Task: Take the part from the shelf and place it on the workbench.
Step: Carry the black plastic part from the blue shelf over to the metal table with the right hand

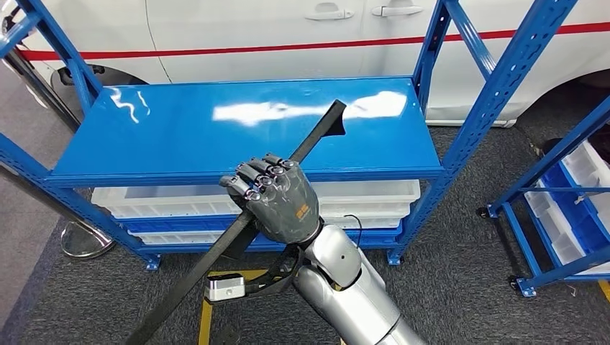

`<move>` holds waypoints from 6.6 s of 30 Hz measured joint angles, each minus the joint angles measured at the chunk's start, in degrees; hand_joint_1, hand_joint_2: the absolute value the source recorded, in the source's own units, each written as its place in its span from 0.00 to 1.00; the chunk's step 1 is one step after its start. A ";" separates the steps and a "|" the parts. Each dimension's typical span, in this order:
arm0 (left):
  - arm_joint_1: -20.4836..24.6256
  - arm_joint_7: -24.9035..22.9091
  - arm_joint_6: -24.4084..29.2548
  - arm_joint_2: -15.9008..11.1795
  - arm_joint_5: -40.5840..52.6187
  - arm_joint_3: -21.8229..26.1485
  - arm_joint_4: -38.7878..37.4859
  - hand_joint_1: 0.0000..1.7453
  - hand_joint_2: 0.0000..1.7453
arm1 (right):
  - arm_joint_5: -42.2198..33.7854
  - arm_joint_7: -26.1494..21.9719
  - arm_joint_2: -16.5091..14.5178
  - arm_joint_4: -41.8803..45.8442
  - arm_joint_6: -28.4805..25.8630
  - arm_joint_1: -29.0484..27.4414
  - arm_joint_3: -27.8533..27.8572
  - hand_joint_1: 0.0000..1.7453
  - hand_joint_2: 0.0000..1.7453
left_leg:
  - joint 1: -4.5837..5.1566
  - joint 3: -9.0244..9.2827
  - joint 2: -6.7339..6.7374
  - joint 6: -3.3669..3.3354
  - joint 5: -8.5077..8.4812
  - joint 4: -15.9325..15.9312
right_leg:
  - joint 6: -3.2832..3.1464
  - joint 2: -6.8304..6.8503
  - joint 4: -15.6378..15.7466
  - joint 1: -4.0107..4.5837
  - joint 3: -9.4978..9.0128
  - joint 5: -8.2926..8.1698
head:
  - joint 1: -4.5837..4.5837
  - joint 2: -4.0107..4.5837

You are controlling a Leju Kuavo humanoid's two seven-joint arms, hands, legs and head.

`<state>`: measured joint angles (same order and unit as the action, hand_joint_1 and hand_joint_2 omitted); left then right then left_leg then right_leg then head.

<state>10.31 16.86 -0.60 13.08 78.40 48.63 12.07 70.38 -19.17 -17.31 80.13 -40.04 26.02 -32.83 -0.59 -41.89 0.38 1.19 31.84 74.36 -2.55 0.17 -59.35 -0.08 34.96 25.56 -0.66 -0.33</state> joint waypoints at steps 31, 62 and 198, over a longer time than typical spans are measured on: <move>0.06 0.13 -0.75 0.05 -0.11 -0.04 0.00 0.00 0.00 | 0.68 1.56 0.00 -0.50 0.00 0.50 0.00 1.00 1.00 | -0.20 1.61 -0.03 -0.01 -0.24 -1.11 | 0.17 0.19 0.80 -0.16 -0.20 -0.64 | -0.06 0.00; 0.03 -0.03 -0.91 0.09 -0.11 -0.44 0.00 0.00 0.00 | 0.74 1.75 -0.09 -0.92 0.00 1.20 0.00 1.00 1.00 | -0.87 2.92 -0.29 0.99 -1.46 -3.15 | -0.05 0.54 2.34 0.20 -0.16 -2.06 | -0.05 0.00; 0.96 0.13 -0.90 -0.12 -0.88 -1.50 -0.01 0.00 0.00 | -24.77 5.42 1.75 -7.17 6.06 7.95 -4.69 1.00 1.00 | 0.28 10.58 0.42 -3.36 -6.03 -18.32 | 3.29 -0.19 -8.65 -0.36 7.42 4.12 | -0.08 0.00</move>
<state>11.27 16.98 -1.50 12.96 77.52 47.13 12.06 45.62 -13.75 -15.56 72.96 -33.99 33.96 -37.52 -0.31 -31.31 0.79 -2.17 25.81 56.05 0.74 -0.02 -68.01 -0.44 42.37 29.68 -0.73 -0.33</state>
